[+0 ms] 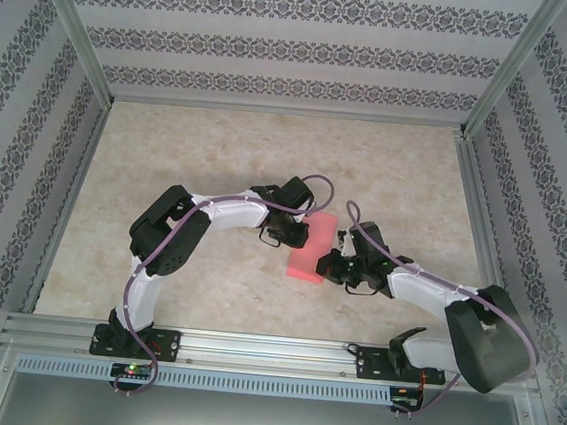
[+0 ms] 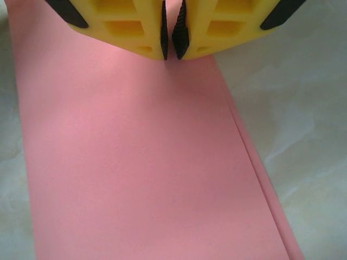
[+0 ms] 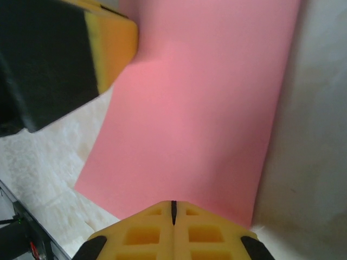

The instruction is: Fold a paper plane with a square sheet of paper (pick it up from the middle)

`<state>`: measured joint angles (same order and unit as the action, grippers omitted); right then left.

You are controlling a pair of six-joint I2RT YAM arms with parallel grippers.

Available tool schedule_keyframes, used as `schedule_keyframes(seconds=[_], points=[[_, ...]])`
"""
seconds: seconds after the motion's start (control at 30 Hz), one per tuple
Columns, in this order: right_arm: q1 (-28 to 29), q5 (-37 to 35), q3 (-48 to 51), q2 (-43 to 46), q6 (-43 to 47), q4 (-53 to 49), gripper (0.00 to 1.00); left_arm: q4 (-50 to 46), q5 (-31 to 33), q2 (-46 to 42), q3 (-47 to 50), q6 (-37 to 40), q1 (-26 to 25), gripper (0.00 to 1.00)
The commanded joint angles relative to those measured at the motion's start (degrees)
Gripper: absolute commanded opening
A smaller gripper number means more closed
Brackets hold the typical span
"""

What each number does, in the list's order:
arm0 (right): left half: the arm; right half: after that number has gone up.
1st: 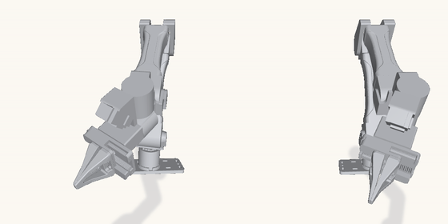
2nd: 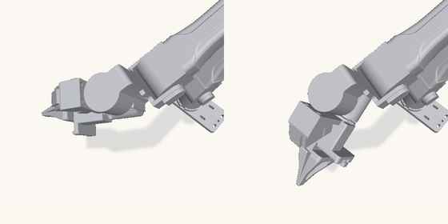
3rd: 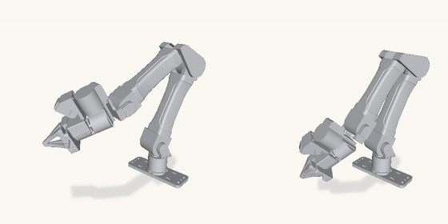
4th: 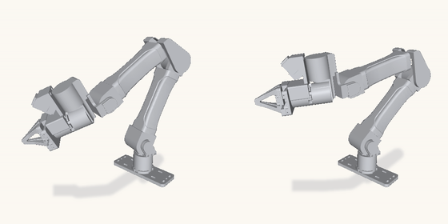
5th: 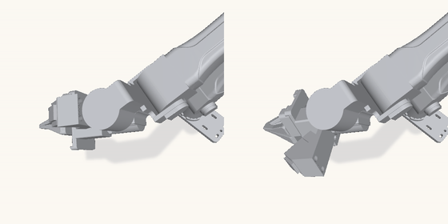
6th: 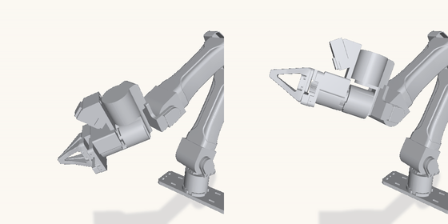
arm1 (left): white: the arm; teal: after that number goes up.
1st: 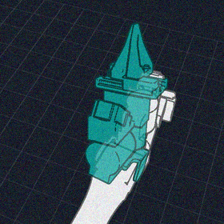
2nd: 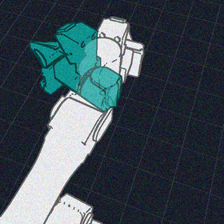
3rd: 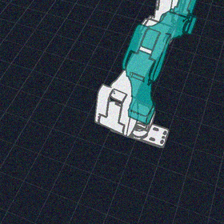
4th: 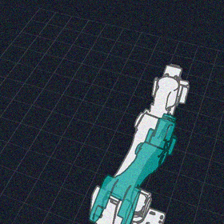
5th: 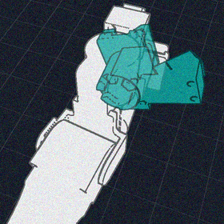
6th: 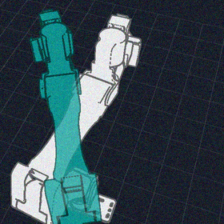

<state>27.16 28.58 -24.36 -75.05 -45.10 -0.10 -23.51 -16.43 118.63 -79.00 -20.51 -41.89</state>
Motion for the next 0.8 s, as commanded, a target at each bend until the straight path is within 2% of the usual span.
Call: schedule_keyframes(seconds=[0.0,0.13,0.47,0.77], points=[[0.7,2.17,-0.16,-1.6,0.41,1.47,0.0,-14.2,6.37,6.25,5.02,1.77,1.77,0.2],[0.7,2.4,0.62,-3.04,2.44,-1.45,0.0,-14.11,6.26,6.33,5.0,1.72,1.72,0.2],[0.95,-2.08,3.65,-1.21,3.79,-9.85,0.0,-14.46,6.78,6.23,5.0,2.1,1.89,0.2],[1.58,-7.66,7.26,4.37,2.31,-16.21,0.0,-14.53,6.79,6.21,5.47,2.75,2.44,0.2]])
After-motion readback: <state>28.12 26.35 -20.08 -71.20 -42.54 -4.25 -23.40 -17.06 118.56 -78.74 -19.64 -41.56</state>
